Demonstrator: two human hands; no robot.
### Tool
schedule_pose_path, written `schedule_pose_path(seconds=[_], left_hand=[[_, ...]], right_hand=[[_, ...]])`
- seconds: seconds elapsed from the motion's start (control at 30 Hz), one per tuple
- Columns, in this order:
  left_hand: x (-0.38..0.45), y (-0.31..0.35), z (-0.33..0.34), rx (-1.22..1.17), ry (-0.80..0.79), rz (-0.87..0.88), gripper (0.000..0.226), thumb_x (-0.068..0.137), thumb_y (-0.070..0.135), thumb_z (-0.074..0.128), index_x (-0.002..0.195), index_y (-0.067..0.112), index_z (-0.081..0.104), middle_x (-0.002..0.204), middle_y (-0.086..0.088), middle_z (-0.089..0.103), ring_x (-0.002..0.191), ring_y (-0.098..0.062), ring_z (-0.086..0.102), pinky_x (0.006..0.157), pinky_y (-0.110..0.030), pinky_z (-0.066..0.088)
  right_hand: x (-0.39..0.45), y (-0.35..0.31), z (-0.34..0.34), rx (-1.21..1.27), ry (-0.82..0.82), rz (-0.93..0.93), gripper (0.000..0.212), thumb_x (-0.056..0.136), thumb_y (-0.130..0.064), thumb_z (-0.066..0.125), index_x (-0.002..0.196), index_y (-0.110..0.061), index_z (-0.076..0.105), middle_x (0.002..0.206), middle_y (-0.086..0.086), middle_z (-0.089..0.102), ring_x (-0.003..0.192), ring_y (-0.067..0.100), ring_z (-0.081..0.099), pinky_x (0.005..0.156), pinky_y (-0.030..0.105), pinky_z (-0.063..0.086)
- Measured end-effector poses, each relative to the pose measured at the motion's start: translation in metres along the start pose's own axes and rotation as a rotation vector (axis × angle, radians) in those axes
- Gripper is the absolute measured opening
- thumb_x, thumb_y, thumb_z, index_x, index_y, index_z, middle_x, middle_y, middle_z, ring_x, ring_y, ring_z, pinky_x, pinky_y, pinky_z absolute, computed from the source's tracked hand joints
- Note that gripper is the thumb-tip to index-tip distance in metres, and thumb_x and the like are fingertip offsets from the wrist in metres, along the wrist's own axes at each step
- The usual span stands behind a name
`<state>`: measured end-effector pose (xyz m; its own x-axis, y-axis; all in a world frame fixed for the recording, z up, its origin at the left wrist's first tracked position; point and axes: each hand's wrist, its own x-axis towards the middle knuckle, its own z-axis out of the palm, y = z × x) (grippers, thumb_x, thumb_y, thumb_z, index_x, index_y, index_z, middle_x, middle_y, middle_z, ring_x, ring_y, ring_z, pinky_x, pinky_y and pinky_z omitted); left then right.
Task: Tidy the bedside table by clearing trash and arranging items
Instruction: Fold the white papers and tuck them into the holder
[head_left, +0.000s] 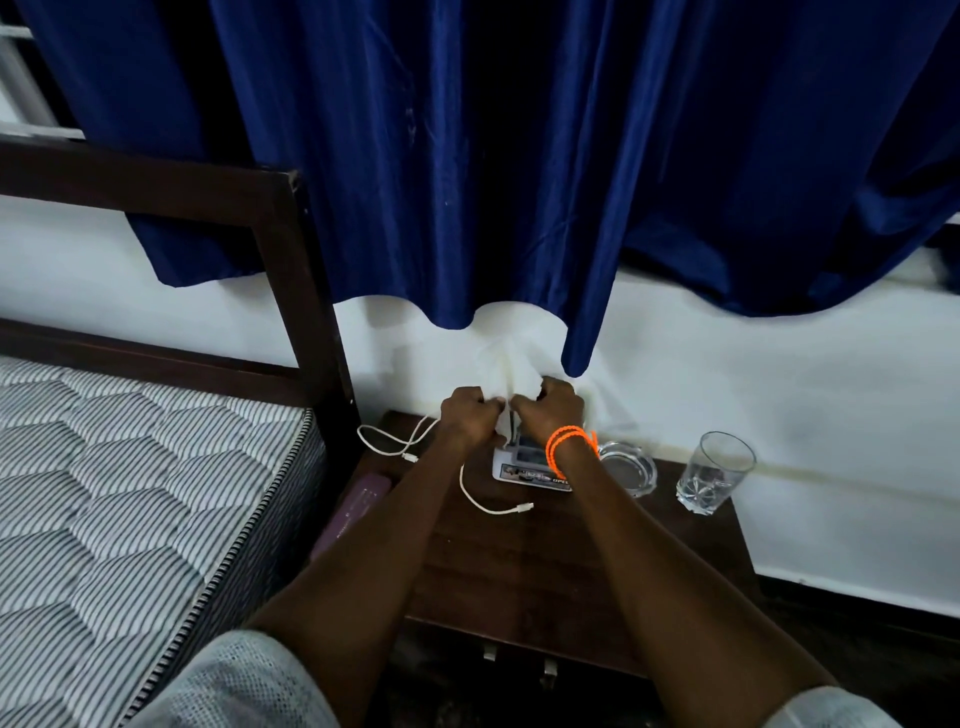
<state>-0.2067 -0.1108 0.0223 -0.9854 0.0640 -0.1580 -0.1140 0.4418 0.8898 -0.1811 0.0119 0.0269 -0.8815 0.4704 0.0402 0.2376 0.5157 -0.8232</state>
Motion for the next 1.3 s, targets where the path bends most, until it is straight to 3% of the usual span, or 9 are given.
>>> schedule_pose_path(seconds=[0.13,0.2,0.33,0.57,0.67,0.8,0.97,1.17,1.3], left_hand=[[-0.003,0.006,0.003,0.066,0.003,0.066,0.018,0.092,0.017,0.063,0.083,0.01,0.077,0.085,-0.014,0.075,0.076,-0.022,0.069,0.052,-0.016,0.043],[-0.004,0.006,0.005,0.074,-0.006,0.065,0.017,0.09,0.016,0.066,0.083,0.007,0.079,0.078,-0.012,0.073,0.069,-0.02,0.068,0.053,-0.012,0.046],[0.003,0.002,0.008,0.07,-0.001,0.063,0.026,0.085,0.021,0.068,0.061,0.011,0.066,0.083,-0.022,0.074,0.081,-0.034,0.075,0.076,-0.043,0.063],[0.0,0.004,0.013,0.2,-0.023,0.055,0.025,0.092,0.017,0.061,0.076,0.001,0.071,0.092,-0.025,0.072,0.086,-0.033,0.064,0.067,-0.029,0.037],[0.001,0.002,0.015,0.225,-0.015,0.054,0.027,0.091,0.017,0.062,0.079,-0.005,0.072,0.09,-0.026,0.072,0.093,-0.038,0.067,0.069,-0.031,0.039],[0.0,-0.001,0.016,0.246,0.064,0.056,0.027,0.082,0.028,0.063,0.08,0.005,0.076,0.088,-0.017,0.075,0.09,-0.036,0.069,0.071,-0.031,0.05],[-0.003,0.004,0.013,0.241,0.123,0.087,0.018,0.079,0.024,0.066,0.081,0.015,0.081,0.087,-0.012,0.078,0.089,-0.033,0.071,0.075,-0.029,0.053],[-0.003,-0.002,0.014,0.289,0.106,0.039,0.025,0.072,0.03,0.067,0.086,0.013,0.08,0.093,-0.012,0.076,0.095,-0.032,0.072,0.079,-0.037,0.061],[0.003,-0.004,0.016,0.213,0.143,0.034,0.035,0.078,0.034,0.074,0.107,0.015,0.075,0.113,-0.01,0.074,0.11,-0.031,0.068,0.085,-0.031,0.053]], right_hand=[[0.005,-0.001,0.001,0.046,0.011,0.069,0.03,0.07,-0.033,0.065,0.095,-0.017,0.065,0.086,0.004,0.07,0.081,0.027,0.064,0.072,0.032,0.052],[0.006,-0.003,0.001,0.078,0.011,0.119,0.028,0.071,-0.029,0.066,0.094,-0.014,0.064,0.084,0.004,0.067,0.079,0.027,0.063,0.066,0.03,0.046],[0.013,-0.003,0.002,0.144,0.001,0.211,0.024,0.073,-0.019,0.066,0.094,-0.008,0.065,0.087,0.009,0.069,0.08,0.03,0.065,0.067,0.031,0.052],[0.012,0.008,0.006,0.016,-0.023,0.193,0.019,0.077,-0.016,0.063,0.095,-0.008,0.064,0.095,0.012,0.067,0.082,0.032,0.059,0.067,0.028,0.039],[0.012,0.011,0.009,-0.049,-0.036,0.151,0.021,0.076,-0.02,0.064,0.093,-0.008,0.068,0.088,0.009,0.068,0.087,0.033,0.064,0.067,0.028,0.039],[0.01,0.012,0.008,-0.134,-0.056,0.099,0.012,0.074,-0.026,0.068,0.074,-0.014,0.064,0.07,0.003,0.061,0.08,0.031,0.066,0.064,0.027,0.038],[0.009,0.01,0.006,-0.165,0.012,0.015,0.012,0.077,-0.02,0.068,0.072,-0.016,0.058,0.083,0.01,0.071,0.086,0.033,0.066,0.073,0.03,0.046],[0.004,0.013,0.01,-0.19,-0.032,0.005,0.011,0.077,-0.015,0.068,0.084,-0.008,0.073,0.091,0.012,0.074,0.092,0.032,0.067,0.08,0.03,0.05],[0.0,0.016,0.01,-0.196,0.003,-0.007,0.011,0.078,-0.022,0.072,0.078,-0.011,0.07,0.086,0.01,0.074,0.088,0.031,0.068,0.072,0.029,0.048]])
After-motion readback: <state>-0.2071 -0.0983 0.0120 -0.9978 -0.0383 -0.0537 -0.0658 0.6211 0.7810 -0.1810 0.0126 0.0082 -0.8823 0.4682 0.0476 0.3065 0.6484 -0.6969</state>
